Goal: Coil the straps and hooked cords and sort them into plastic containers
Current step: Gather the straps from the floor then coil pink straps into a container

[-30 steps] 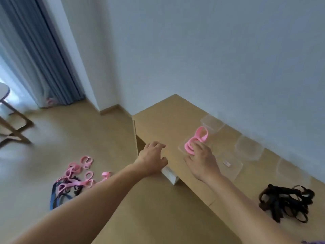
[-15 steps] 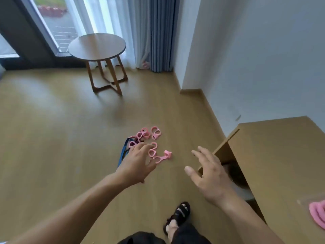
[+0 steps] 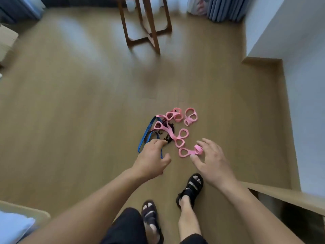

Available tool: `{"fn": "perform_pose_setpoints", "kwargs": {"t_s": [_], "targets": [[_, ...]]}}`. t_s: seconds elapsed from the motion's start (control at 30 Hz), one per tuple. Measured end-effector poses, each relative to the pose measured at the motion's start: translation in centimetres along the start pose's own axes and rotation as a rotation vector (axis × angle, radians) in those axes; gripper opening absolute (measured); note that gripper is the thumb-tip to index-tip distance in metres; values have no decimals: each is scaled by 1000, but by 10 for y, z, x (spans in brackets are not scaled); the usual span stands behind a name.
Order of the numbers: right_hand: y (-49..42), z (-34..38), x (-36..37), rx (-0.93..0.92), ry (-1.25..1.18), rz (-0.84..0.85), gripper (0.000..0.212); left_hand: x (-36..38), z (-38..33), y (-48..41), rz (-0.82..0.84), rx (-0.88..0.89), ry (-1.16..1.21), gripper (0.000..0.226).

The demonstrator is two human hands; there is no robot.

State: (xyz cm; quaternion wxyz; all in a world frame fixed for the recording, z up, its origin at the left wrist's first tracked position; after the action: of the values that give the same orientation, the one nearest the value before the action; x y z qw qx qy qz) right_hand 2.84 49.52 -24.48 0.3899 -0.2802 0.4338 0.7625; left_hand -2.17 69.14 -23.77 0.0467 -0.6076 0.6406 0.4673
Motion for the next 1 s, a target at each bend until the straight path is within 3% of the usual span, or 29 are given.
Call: {"fn": "perform_pose_setpoints", "kwargs": {"t_s": [0.27,0.43,0.7,0.77,0.83,0.93,1.0], "targets": [[-190,-141,168,246,70,201,50,146,106,-202,218,-258,82,56],[-267,-235,281,398,115,287,58,241,182,-310,234,-359,224,50],[-351,-323,402,522,193,247,70,333,263,-387,273,-414,411,46],[-356,-327,411,566,246,206,60,337,273,-391,282,-398,428,49],[-360,-315,410,600,119,147,42,335,277,-389,301,-380,445,56],[-367,-267,395,580,-287,104,16,324,276,-380,341,-323,477,70],[-367,-223,381,518,-540,169,21,311,268,-375,379,-208,534,78]]}}
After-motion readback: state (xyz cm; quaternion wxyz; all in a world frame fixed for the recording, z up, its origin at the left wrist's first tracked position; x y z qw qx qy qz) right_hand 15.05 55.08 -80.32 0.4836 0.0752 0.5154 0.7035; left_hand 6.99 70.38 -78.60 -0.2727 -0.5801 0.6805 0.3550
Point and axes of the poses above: each hand's wrist, its own y-axis away from the middle knuckle, its own x-axis out of the palm, z = x × y, the point moved 4 cm from there along -y, towards the middle knuckle, and after that the axes turned 7 degrees about y, right-handed, at the moved point
